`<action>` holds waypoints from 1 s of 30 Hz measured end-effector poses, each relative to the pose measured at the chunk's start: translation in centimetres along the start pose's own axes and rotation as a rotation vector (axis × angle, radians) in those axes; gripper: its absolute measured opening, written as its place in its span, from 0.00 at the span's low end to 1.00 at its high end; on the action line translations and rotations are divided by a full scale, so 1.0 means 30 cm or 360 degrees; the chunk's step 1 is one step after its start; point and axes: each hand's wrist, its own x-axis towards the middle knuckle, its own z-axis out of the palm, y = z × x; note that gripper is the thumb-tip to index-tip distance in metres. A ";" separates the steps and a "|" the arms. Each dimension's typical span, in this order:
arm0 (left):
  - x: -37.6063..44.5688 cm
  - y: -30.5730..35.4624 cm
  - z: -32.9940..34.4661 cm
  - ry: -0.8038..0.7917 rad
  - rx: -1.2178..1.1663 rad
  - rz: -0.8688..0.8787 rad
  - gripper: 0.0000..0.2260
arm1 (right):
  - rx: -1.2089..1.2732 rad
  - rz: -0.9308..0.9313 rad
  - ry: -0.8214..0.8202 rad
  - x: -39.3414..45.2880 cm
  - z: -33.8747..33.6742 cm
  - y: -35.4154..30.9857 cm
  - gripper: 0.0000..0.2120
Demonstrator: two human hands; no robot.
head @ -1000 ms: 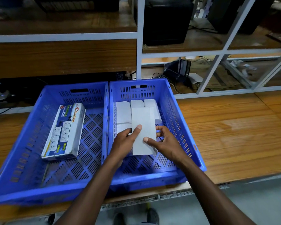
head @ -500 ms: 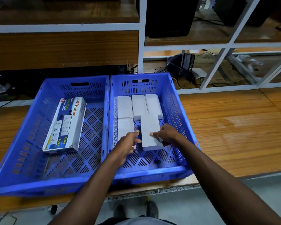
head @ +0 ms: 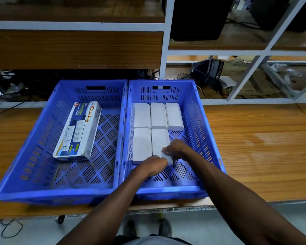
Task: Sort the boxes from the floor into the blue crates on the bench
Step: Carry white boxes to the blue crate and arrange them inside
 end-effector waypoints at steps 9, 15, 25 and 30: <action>0.086 -0.015 0.061 -0.0131 0.0334 0.0038 0.13 | 0.0355 -0.0036 0.0001 0.013 0.008 0.015 0.26; 0.081 -0.025 0.061 -0.0126 0.0227 -0.0077 0.31 | 0.0158 -0.0168 0.0111 -0.011 0.002 0.015 0.28; 0.070 -0.013 0.060 -0.0139 0.0335 0.0088 0.09 | 0.0040 -0.0234 0.0070 -0.033 -0.020 0.057 0.07; 0.083 -0.020 0.064 -0.0144 0.0310 0.0098 0.12 | -0.0033 -0.0229 0.0050 -0.047 -0.030 0.075 0.05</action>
